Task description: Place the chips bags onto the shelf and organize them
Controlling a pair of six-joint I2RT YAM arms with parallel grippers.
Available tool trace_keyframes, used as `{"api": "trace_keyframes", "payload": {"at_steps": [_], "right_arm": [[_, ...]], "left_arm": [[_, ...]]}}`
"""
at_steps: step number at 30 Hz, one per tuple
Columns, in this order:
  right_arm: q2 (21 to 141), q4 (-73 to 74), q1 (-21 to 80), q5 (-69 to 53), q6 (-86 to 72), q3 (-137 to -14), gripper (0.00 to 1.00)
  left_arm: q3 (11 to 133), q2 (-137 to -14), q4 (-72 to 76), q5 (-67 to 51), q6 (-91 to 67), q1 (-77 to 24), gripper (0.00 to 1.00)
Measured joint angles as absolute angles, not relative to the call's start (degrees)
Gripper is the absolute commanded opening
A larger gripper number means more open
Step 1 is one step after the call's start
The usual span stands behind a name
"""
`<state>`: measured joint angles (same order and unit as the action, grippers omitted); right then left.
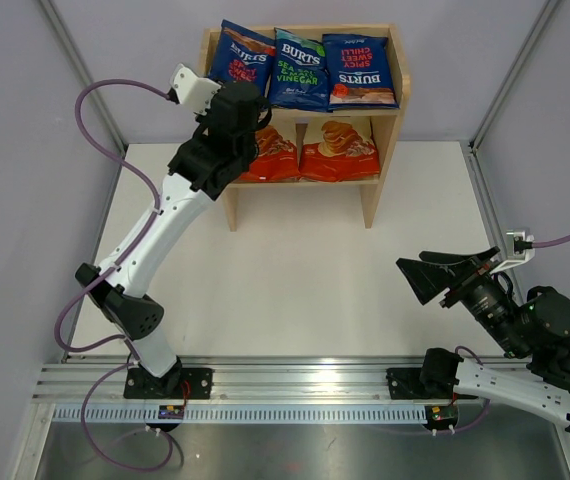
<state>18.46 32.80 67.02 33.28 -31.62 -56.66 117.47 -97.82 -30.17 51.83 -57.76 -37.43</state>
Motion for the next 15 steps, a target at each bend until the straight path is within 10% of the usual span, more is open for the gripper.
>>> {"api": "trace_keyframes", "payload": {"at_steps": [7,12,15], "right_arm": [[18.31,32.91,67.02,33.04,-31.81,-56.66,0.99],[18.31,33.54,67.02,33.65,-31.29,-56.69,1.00],[19.92,36.34,67.02,34.96,-30.44,-58.02,0.99]], "left_arm": [[116.42,-96.23,-29.85,49.65,-60.36,-37.39,0.56],[113.97,-93.25,-28.14,49.67,-59.66,-37.39,0.97],[111.96,-90.28,-27.49,49.78,-58.17,-37.41,0.99]]}}
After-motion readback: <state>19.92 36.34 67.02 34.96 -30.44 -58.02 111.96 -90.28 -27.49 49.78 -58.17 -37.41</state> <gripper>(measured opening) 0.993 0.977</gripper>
